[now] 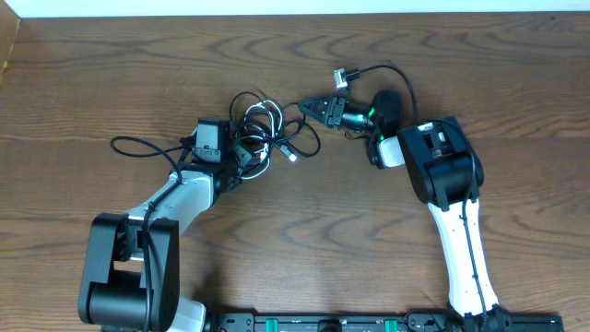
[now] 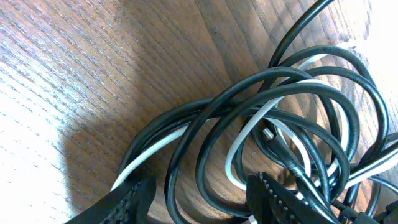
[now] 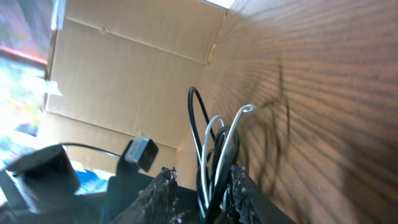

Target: Untangle cables

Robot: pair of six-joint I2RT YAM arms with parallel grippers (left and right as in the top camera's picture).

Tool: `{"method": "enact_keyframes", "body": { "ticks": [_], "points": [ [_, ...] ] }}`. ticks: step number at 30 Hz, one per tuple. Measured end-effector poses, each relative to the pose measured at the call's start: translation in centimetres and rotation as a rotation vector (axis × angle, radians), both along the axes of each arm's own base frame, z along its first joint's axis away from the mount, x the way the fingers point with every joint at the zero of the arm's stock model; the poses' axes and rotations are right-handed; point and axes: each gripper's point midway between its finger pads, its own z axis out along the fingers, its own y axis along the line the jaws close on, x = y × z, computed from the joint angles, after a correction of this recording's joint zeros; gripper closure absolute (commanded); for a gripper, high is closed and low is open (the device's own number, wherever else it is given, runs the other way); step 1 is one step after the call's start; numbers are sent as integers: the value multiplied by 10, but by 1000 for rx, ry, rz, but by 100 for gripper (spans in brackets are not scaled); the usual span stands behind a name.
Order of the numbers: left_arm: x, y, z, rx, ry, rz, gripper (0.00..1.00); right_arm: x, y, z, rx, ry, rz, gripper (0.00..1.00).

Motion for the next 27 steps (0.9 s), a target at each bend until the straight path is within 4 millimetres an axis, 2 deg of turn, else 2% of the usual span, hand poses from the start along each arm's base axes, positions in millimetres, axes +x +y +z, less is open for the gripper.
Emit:
{"method": "enact_keyframes", "body": {
  "ticks": [6,14,22,27],
  "points": [
    [0,0,0,0,0,0,45,-9,5,-1,13,82,51,73],
    [0,0,0,-1,0,0,45,-30,19,-1,10,85,148,99],
    [0,0,0,0,0,0,46,-49,17,18,37,-75,255,99],
    [0,0,0,0,1,0,46,-51,9,26,34,-29,292,99]
  ]
}}
